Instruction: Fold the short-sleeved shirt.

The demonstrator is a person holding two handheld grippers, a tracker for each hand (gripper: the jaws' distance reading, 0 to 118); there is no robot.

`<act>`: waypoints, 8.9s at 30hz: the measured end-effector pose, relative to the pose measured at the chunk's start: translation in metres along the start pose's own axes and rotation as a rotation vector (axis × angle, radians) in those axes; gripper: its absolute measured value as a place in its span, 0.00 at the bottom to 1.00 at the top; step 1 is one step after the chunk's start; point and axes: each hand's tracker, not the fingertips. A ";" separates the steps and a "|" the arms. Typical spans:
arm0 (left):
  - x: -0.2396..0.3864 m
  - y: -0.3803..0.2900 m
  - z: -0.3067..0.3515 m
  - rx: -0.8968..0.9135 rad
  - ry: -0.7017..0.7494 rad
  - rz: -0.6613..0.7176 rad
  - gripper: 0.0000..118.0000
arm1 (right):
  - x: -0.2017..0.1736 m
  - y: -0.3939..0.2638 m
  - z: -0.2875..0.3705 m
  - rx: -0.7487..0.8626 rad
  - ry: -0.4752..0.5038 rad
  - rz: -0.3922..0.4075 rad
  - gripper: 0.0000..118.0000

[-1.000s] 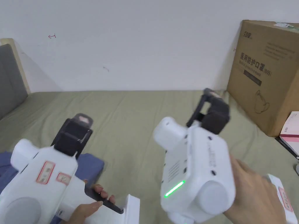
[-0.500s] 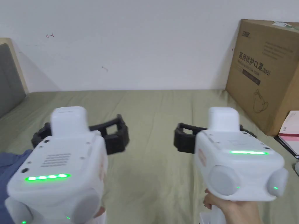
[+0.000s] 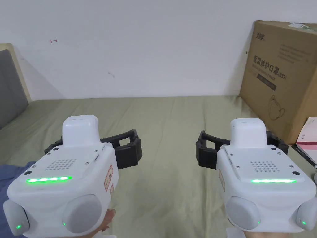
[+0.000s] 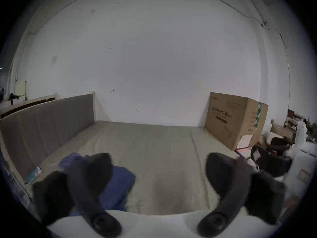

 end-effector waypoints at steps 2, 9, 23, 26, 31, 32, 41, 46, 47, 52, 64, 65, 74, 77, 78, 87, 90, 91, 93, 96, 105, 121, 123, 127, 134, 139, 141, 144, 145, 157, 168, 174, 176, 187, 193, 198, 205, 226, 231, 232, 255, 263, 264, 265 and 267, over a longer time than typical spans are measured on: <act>0.000 -0.004 0.003 0.014 -0.021 -0.005 0.58 | -0.002 -0.001 0.005 0.019 -0.023 -0.012 0.53; -0.001 -0.006 0.006 0.025 0.007 0.011 0.00 | 0.003 -0.002 0.000 0.002 -0.032 -0.014 0.02; -0.018 0.002 0.015 0.028 0.064 -0.034 0.00 | -0.023 0.014 -0.001 -0.001 0.106 -0.004 0.00; -0.042 0.007 0.029 0.041 0.168 -0.046 0.00 | -0.047 0.018 -0.002 0.000 0.181 0.015 0.00; -0.092 0.011 0.066 0.062 0.343 -0.013 0.00 | -0.100 0.018 -0.004 -0.028 0.352 0.001 0.00; -0.100 0.010 0.074 0.064 0.385 -0.020 0.00 | -0.112 0.018 -0.004 -0.029 0.387 0.002 0.00; -0.154 0.003 0.117 0.064 0.593 0.014 0.00 | -0.188 0.009 0.007 -0.066 0.571 0.043 0.00; -0.161 -0.006 0.116 0.045 0.618 0.013 0.00 | -0.197 0.006 0.008 -0.064 0.588 0.082 0.00; -0.162 -0.008 0.113 0.034 0.616 0.013 0.00 | -0.196 0.005 0.007 -0.066 0.587 0.081 0.00; -0.171 -0.022 0.082 -0.086 0.589 0.058 0.00 | -0.188 -0.002 0.000 -0.099 0.576 0.070 0.00; -0.214 -0.110 -0.061 -0.468 0.484 0.213 0.96 | -0.177 -0.041 -0.036 -0.229 0.513 0.118 0.00; -0.214 -0.117 -0.073 -0.496 0.477 0.205 0.99 | -0.178 -0.045 -0.041 -0.245 0.505 0.128 0.00; -0.225 -0.179 -0.179 -0.740 0.360 0.237 0.97 | -0.185 -0.078 -0.091 -0.373 0.468 0.167 0.00; -0.220 -0.210 -0.202 -0.882 0.356 0.153 0.89 | -0.183 -0.087 -0.103 -0.422 0.471 0.155 0.00; -0.216 -0.218 -0.205 -0.879 0.381 0.113 0.88 | -0.183 -0.091 -0.106 -0.435 0.469 0.144 0.00; -0.216 -0.200 -0.192 -0.799 0.407 0.019 0.04 | -0.176 -0.107 -0.112 -0.516 0.461 0.104 0.00; -0.220 -0.191 -0.194 -0.808 0.414 0.090 0.04 | -0.170 -0.103 -0.109 -0.506 0.462 0.097 0.00; -0.222 -0.188 -0.193 -0.809 0.409 0.119 0.04 | -0.168 -0.101 -0.109 -0.504 0.457 0.093 0.00; -0.226 -0.180 -0.190 -0.803 0.384 0.163 0.04 | -0.161 -0.098 -0.108 -0.499 0.450 0.087 0.00; -0.217 -0.160 -0.183 -0.784 0.363 0.141 0.04 | -0.147 -0.092 -0.105 -0.481 0.433 0.067 0.00; -0.099 -0.050 -0.196 -0.590 0.070 0.079 0.04 | -0.069 -0.060 -0.097 -0.408 0.286 -0.040 0.00; 0.223 -0.124 -0.148 -0.783 -0.666 -0.032 0.04 | 0.141 -0.030 -0.039 -0.325 -0.155 -0.166 0.00; 0.231 -0.149 -0.151 -0.844 -0.668 -0.055 0.04 | 0.149 -0.038 -0.037 -0.340 -0.174 -0.175 0.00; 0.226 -0.168 -0.160 -0.905 -0.650 -0.094 0.39 | 0.153 -0.050 -0.039 -0.384 -0.196 -0.186 0.00; 0.146 -0.125 -0.165 -0.802 -0.485 -0.013 0.83 | 0.129 -0.055 -0.050 -0.412 -0.134 -0.163 0.00; 0.067 -0.123 -0.150 -0.771 -0.309 0.040 0.00 | 0.099 -0.064 -0.064 -0.439 -0.037 -0.147 0.00; 0.045 -0.138 -0.145 -0.792 -0.228 -0.021 0.00 | 0.084 -0.068 -0.070 -0.452 -0.010 -0.137 0.00; 0.021 -0.151 -0.140 -0.821 -0.183 -0.064 0.00 | 0.065 -0.076 -0.079 -0.460 0.031 -0.128 0.00; 0.012 -0.151 -0.141 -0.825 -0.183 -0.049 0.00 | 0.059 -0.078 -0.083 -0.467 0.042 -0.124 0.00; -0.104 -0.111 -0.312 -0.853 0.091 0.105 0.71 | 0.029 -0.099 -0.128 -0.518 0.102 -0.064 0.00; -0.091 -0.164 -0.368 -0.951 0.088 0.013 0.16 | 0.029 -0.129 -0.154 -0.618 0.080 -0.042 0.00; -0.090 -0.138 -0.337 -0.902 0.084 -0.003 0.02 | 0.033 -0.127 -0.164 -0.643 0.111 -0.061 0.00; -0.088 -0.128 -0.327 -0.878 0.057 -0.010 0.02 | 0.035 -0.117 -0.173 -0.631 0.146 -0.070 0.00; -0.093 -0.106 -0.299 -0.811 0.040 0.004 0.02 | -0.021 -0.095 -0.336 -0.757 0.403 0.033 0.83; -0.104 -0.116 -0.299 -0.835 0.038 0.031 0.02 | -0.058 -0.151 -0.400 -0.989 0.379 0.107 0.53; -0.104 -0.120 -0.297 -0.853 0.034 -0.001 0.02 | -0.041 -0.144 -0.394 -0.951 0.284 -0.035 0.01; -0.096 -0.088 -0.279 -0.791 0.063 -0.063 0.02 | -0.023 -0.090 -0.370 -0.911 0.316 -0.066 0.01; -0.086 0.143 -0.154 -0.311 0.233 -0.171 0.02 | 0.195 0.200 -0.214 -0.384 0.048 -0.315 0.01; -0.075 0.173 -0.145 -0.257 0.258 -0.176 0.02 | 0.194 0.216 -0.204 -0.361 0.026 -0.276 0.01; -0.074 0.181 -0.146 -0.246 0.262 -0.180 0.02 | 0.192 0.221 -0.204 -0.351 0.022 -0.273 0.01; -0.102 0.431 -0.317 0.098 0.400 0.006 0.02 | 0.123 0.451 -0.363 0.003 -0.076 -0.316 0.01; -0.106 0.393 -0.353 0.093 0.423 -0.095 0.02 | 0.110 0.417 -0.381 0.005 -0.093 -0.208 0.01; -0.109 0.382 -0.361 0.042 0.421 -0.105 0.02 | 0.109 0.405 -0.388 -0.034 -0.087 -0.200 0.01; -0.113 0.365 -0.370 0.020 0.412 -0.086 0.02 | 0.108 0.390 -0.396 -0.059 -0.081 -0.204 0.01; -0.118 0.332 -0.386 -0.044 0.402 -0.092 0.02 | 0.105 0.357 -0.414 -0.128 -0.089 -0.193 0.01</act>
